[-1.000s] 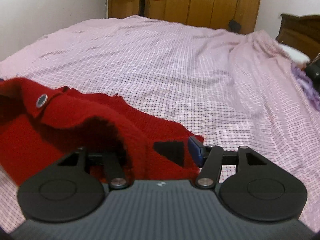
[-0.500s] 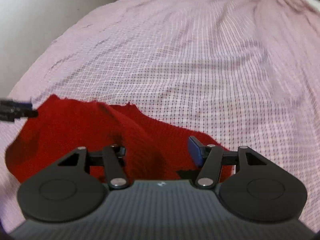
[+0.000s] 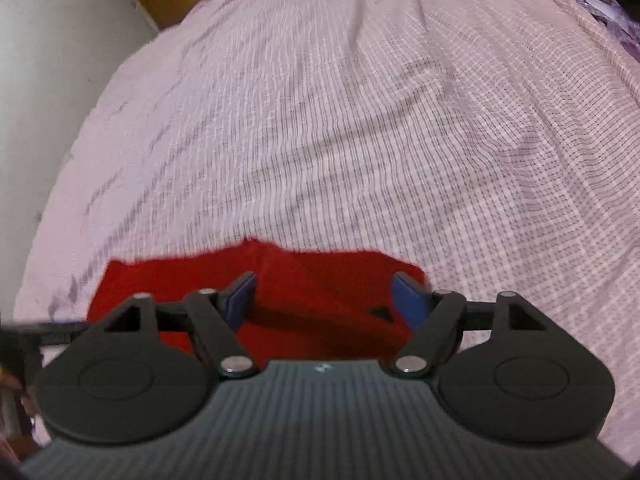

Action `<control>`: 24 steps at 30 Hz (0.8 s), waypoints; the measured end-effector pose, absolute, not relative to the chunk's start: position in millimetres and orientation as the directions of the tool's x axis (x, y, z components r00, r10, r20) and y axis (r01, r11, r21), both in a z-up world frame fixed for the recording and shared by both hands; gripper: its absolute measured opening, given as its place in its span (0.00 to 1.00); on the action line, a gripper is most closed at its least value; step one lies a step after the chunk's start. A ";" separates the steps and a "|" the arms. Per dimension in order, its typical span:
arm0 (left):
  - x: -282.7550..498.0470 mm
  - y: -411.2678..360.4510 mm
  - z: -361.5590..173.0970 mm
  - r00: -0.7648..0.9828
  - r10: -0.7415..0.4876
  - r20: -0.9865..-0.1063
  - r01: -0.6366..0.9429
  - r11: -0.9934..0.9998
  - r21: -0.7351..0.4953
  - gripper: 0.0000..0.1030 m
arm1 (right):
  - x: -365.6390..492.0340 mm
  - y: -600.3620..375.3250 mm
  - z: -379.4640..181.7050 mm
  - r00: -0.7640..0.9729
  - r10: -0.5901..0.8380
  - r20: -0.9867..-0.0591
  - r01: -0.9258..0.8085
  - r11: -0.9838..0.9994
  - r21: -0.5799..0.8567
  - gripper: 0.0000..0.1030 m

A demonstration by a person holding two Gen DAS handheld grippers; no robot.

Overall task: Fold small clothes
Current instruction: 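Open both grippers and release the folded hem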

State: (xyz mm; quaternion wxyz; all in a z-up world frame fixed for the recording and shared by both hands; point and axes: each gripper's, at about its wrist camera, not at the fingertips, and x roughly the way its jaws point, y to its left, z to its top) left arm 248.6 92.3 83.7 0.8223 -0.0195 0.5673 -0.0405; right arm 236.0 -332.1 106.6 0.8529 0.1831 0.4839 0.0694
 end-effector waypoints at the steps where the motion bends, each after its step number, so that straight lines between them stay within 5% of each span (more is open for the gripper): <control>1: 248.1 92.3 82.4 0.351 -0.079 -0.933 0.027 0.997 -0.074 0.78 | 234.6 -332.9 104.2 0.509 0.288 -0.811 0.052 0.930 0.363 0.73; 11: 244.5 78.6 74.9 0.334 -0.035 -0.942 -0.077 0.995 -0.065 0.59 | 229.9 -344.3 51.6 0.377 0.298 -0.877 0.024 0.943 0.331 0.72; 18: 242.5 64.1 75.5 0.337 0.024 -0.941 -0.106 0.994 -0.012 0.58 | 221.8 -349.9 31.2 0.366 0.374 -0.852 0.049 0.907 0.419 0.74; 24: 244.3 65.9 76.2 0.320 0.032 -0.947 -0.132 0.991 -0.011 0.58 | 212.5 -349.3 45.3 0.422 0.360 -0.832 0.071 0.902 0.426 0.64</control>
